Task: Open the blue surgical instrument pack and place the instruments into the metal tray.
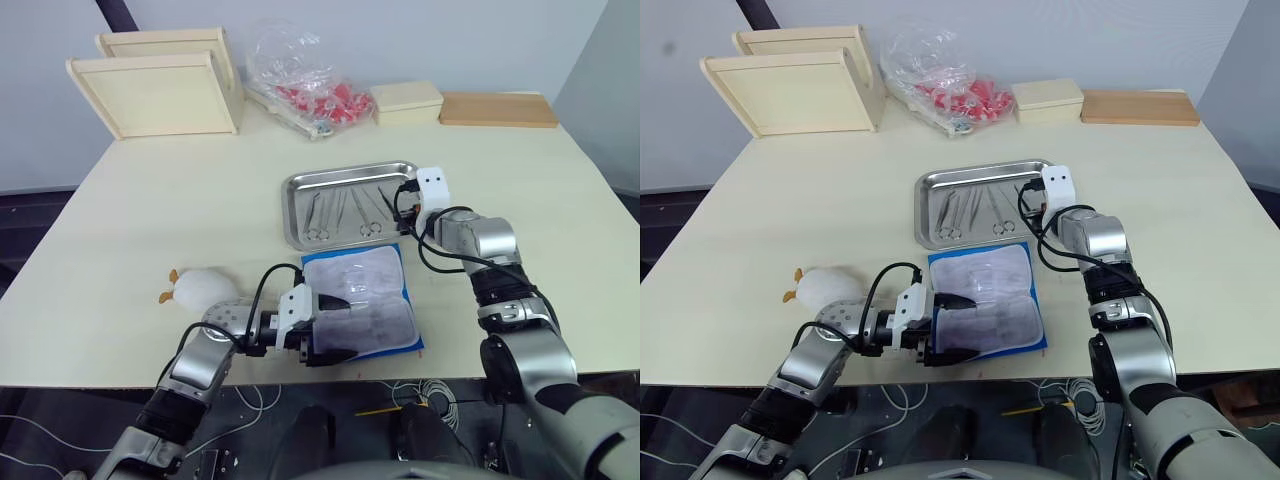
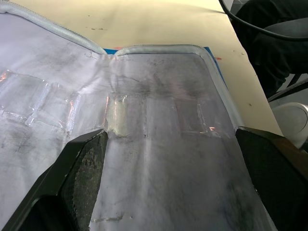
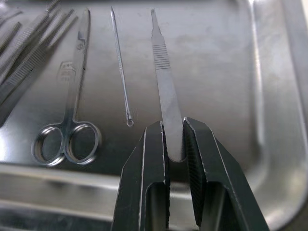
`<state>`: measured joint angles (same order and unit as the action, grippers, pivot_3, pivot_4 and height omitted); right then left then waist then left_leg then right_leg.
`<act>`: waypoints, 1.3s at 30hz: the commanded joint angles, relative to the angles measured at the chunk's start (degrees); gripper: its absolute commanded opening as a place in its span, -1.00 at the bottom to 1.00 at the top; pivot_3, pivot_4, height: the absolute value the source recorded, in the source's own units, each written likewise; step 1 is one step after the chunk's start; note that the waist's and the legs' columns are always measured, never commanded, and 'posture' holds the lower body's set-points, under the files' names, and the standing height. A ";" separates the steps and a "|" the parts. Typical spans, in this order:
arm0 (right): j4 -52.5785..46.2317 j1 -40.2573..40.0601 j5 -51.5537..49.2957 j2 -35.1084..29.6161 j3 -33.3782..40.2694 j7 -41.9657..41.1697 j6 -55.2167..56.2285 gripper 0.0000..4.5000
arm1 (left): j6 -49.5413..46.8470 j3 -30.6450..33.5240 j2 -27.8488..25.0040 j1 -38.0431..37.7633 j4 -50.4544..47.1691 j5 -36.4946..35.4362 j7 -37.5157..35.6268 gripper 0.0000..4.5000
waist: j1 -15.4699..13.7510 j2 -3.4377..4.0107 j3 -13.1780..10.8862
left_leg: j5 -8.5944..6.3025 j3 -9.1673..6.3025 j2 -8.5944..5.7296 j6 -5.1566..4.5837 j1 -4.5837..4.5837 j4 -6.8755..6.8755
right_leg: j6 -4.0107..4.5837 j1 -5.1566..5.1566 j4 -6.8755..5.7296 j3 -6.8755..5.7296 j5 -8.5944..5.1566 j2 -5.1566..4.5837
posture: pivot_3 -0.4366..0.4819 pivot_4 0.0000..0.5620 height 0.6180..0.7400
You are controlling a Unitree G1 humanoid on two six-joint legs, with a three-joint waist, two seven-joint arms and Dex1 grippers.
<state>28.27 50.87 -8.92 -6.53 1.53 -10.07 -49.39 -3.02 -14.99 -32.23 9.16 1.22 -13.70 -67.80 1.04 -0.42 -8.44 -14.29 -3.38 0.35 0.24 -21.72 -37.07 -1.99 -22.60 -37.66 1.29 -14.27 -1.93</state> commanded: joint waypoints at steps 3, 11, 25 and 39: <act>0.65 2.20 0.60 0.02 0.01 -0.25 2.65 -0.99 | -3.04 -2.32 -0.46 -1.94 2.82 2.77 1.09 1.00 | 0.02 0.01 -0.01 | 0.00 -0.01 0.00 0.00 0.00 0.00 | 0.00 0.00 0.00 -0.01 -0.02 0.00 | -0.05 -0.47 1.00; -0.54 1.95 -0.88 -0.01 0.33 -3.83 2.94 0.65 | -2.60 -2.43 -0.56 -1.99 2.74 2.84 1.13 1.00 | 0.04 0.04 -0.02 | 0.00 -0.01 0.02 0.00 0.01 0.00 | -0.07 0.00 0.00 0.00 -0.16 0.00 | -0.05 -0.47 1.00; -16.64 -5.82 -1.73 -4.84 -2.14 -14.20 13.09 0.99 | 0.80 3.08 0.38 -2.89 -3.33 -2.64 1.73 1.00 | 0.74 0.06 -0.11 | 0.00 -0.03 0.04 0.00 -0.11 0.34 | -0.10 -0.18 0.19 0.00 -0.03 -0.03 | -0.05 -0.47 1.00; -39.49 -23.93 -9.99 -15.00 3.91 -26.88 23.68 0.99 | -8.69 15.78 -2.78 -7.11 -16.52 -15.41 5.85 1.00 | 1.12 -0.28 -0.59 | -0.08 -0.16 0.08 -0.11 -0.27 0.65 | -0.08 -0.19 0.82 -0.04 0.05 -0.06 | -0.05 -0.47 1.00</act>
<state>-7.37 28.01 -16.89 -21.01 2.93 -35.64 -29.23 -11.05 -1.38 -34.20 3.01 -12.18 -27.16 -61.60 2.16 -0.71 -9.03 -14.38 -3.55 0.44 0.12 -21.98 -36.42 -2.06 -22.79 -36.84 1.28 -14.21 -1.99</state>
